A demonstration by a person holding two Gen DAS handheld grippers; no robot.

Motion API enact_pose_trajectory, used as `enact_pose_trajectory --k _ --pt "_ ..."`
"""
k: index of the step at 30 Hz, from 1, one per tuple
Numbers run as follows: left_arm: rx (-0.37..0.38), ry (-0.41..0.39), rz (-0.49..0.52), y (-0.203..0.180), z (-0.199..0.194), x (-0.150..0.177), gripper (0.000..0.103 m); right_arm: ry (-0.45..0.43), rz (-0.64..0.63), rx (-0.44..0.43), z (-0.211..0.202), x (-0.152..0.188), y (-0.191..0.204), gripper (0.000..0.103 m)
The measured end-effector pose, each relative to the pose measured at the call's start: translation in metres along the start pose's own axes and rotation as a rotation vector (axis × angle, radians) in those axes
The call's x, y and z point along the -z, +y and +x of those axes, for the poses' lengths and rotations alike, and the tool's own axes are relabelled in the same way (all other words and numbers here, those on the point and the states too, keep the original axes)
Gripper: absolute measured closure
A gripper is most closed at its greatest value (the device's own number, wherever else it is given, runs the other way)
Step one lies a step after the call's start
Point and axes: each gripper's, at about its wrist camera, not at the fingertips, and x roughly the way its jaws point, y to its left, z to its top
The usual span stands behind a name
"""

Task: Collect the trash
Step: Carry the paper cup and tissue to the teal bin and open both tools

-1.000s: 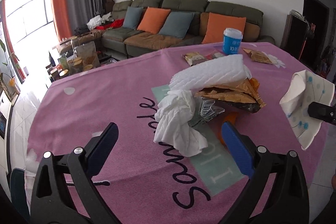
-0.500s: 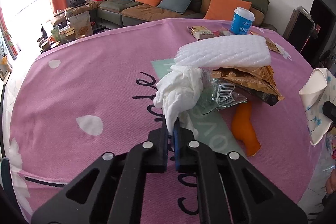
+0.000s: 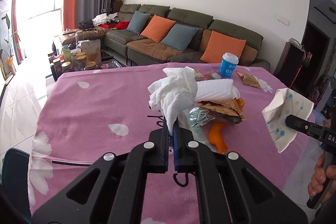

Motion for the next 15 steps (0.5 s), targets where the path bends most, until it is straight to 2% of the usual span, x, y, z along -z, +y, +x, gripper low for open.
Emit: enact_pose_trajectory --k 5,15 --pt "-0.052 -0.112 0.020 0.001 -0.051 0.004 0.100 -0.025 -0.070 0.006 -0.007 -0.004 0.024 0.096" --pt "-0.137 -0.209 -0.029 0.028 -0.129 0.028 0.100 -0.048 -0.234 -0.015 -0.006 -0.004 0.095 0.095"
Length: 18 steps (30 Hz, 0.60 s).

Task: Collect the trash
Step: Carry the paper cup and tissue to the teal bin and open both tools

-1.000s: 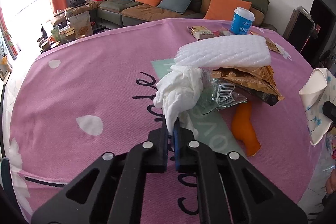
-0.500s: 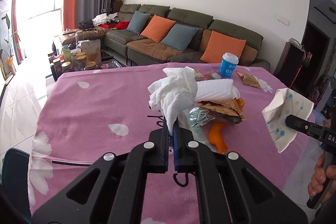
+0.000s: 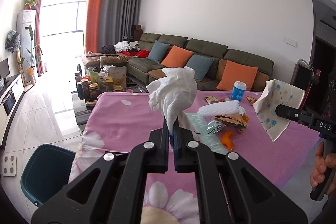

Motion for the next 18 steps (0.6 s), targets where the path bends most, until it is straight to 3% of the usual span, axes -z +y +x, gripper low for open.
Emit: enact_pose_trajectory --k 9,18 --pt "-0.124 -0.044 -0.061 0.060 -0.053 0.011 0.100 0.022 -0.110 -0.092 0.031 -0.012 0.059 0.095" --pt "-0.258 -0.042 -0.154 0.131 -0.095 0.028 0.100 0.094 -0.214 -0.205 0.091 -0.020 0.125 0.095"
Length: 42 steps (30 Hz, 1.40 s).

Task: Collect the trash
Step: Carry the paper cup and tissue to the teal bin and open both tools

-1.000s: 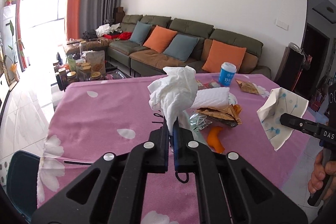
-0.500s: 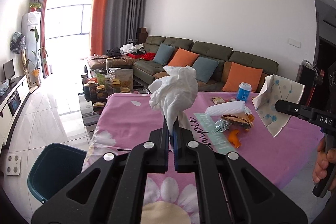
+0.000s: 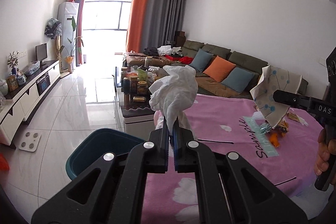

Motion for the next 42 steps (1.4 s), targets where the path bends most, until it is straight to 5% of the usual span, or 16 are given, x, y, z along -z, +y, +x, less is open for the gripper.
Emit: enact_pose_trajectory --k 8,20,32,42 --pt "-0.096 0.040 -0.059 0.058 -0.004 0.008 0.099 0.087 -0.075 -0.099 0.067 -0.018 0.045 0.094" --pt "-0.223 0.202 -0.152 0.127 0.030 0.036 0.099 0.357 -0.200 -0.275 0.186 -0.011 0.105 0.093" --pt "-0.223 0.399 -0.285 0.140 0.098 0.084 0.099 0.558 -0.287 -0.271 0.263 0.021 0.135 0.092" --pt "-0.205 0.483 -0.323 0.139 0.146 0.101 0.094 0.640 -0.374 -0.238 0.287 0.037 0.154 0.086"
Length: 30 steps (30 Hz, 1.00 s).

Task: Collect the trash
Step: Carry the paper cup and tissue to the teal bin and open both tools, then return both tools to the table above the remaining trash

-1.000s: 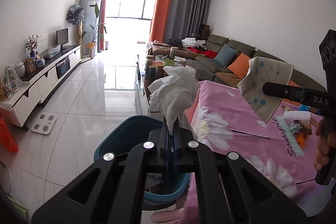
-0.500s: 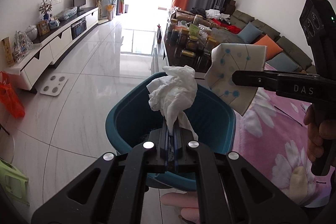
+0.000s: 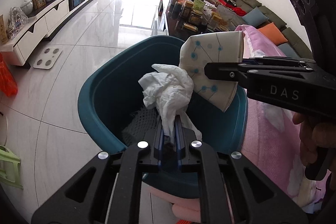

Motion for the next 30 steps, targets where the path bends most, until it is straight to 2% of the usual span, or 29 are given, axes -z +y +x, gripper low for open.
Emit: enact_pose_trajectory --k 2,3,5,6,8,9,11,13,18,22,25,30 --pt "-0.002 0.007 -0.001 -0.004 0.007 0.000 0.094 0.008 -0.005 0.007 0.002 0.000 -0.001 0.083" --pt "0.000 0.012 -0.003 -0.004 0.010 -0.001 0.090 0.011 -0.007 0.008 0.003 0.000 -0.001 0.082" --pt "-0.007 0.016 -0.002 -0.007 0.018 -0.002 0.079 0.016 -0.008 0.011 0.005 -0.001 -0.001 0.077" --pt "-0.011 0.019 -0.001 -0.008 0.020 -0.001 0.071 0.020 -0.008 0.011 0.006 0.000 -0.001 0.075" --pt "-0.015 0.014 0.006 -0.011 0.023 -0.003 0.064 0.019 -0.003 0.007 0.007 0.000 -0.002 0.073" --pt "-0.016 0.012 0.010 -0.011 0.023 -0.003 0.055 0.018 0.000 0.004 0.006 0.001 -0.002 0.073" --pt "-0.005 -0.003 0.005 -0.013 0.022 -0.003 0.052 0.013 0.011 0.000 0.005 0.001 -0.004 0.067" --pt "-0.010 -0.022 0.017 -0.018 0.019 -0.004 0.041 -0.002 0.022 0.000 0.001 0.001 -0.007 0.062" --pt "-0.023 -0.068 0.036 -0.020 0.005 -0.007 0.040 -0.051 0.036 -0.002 -0.015 0.001 -0.008 0.060" --pt "-0.046 -0.131 0.055 -0.023 -0.015 -0.007 0.032 -0.099 0.049 -0.001 -0.032 0.003 -0.009 0.059" --pt "-0.075 -0.182 0.065 -0.025 -0.034 -0.004 0.026 -0.147 0.053 0.001 -0.050 0.007 -0.009 0.054" --pt "-0.117 -0.269 0.063 -0.036 -0.070 0.003 0.011 -0.245 0.074 -0.020 -0.084 0.023 -0.012 0.038"
